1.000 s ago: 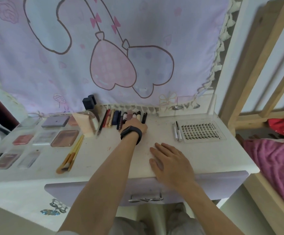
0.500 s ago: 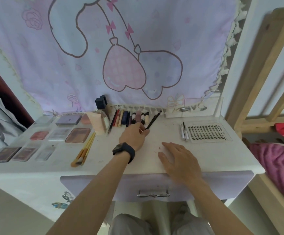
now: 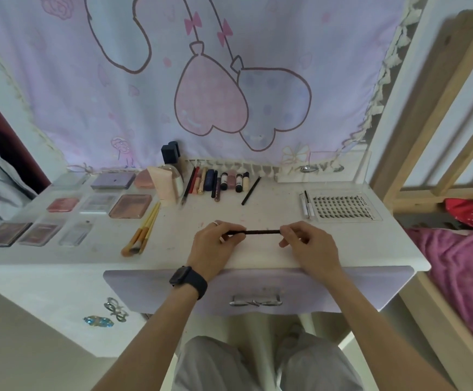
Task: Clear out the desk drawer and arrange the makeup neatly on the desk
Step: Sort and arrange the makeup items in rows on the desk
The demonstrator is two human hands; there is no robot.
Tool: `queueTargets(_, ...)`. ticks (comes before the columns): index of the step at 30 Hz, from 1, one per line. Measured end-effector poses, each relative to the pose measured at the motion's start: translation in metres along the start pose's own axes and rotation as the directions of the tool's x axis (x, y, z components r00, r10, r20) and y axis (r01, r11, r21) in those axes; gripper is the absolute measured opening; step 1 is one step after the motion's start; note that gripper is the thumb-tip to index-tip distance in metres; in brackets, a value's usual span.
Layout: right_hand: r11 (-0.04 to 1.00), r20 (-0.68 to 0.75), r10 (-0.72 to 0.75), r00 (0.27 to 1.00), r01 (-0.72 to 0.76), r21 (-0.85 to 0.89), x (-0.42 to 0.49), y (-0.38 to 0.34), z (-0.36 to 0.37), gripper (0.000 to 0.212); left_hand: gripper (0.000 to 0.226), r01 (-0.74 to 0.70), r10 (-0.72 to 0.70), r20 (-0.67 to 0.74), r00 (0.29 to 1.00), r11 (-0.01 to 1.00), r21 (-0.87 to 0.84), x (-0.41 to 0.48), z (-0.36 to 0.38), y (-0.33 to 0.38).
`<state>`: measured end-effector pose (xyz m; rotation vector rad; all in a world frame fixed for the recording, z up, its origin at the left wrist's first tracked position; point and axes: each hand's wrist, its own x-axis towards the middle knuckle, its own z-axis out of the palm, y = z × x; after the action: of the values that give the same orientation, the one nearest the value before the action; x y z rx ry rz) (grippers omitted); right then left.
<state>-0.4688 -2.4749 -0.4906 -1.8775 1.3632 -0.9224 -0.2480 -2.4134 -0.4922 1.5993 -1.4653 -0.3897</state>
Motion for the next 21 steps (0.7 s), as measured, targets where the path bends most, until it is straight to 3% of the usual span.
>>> queueTargets(6, 0.997, -0.021, 0.022, 1.000, -0.020, 0.072, 0.004, 0.002, -0.001, 0.016, 0.011, 0.132, -0.123, 0.083, 0.989, 0.984, -0.118, 0.007, -0.005, 0.005)
queueTargets(12, 0.984, 0.093, -0.003, 0.996, 0.020, -0.180, 0.003, -0.005, 0.006, 0.028, 0.014, 0.137, -0.138, 0.100, 0.985, 0.990, 0.021, 0.006, 0.000, -0.001)
queueTargets(21, 0.999, 0.209, 0.023, 0.978, -0.012, -0.050, 0.009, -0.009, -0.003, 0.031, 0.011, 0.148, -0.137, 0.133, 0.982, 0.986, -0.076, 0.005, -0.004, 0.002)
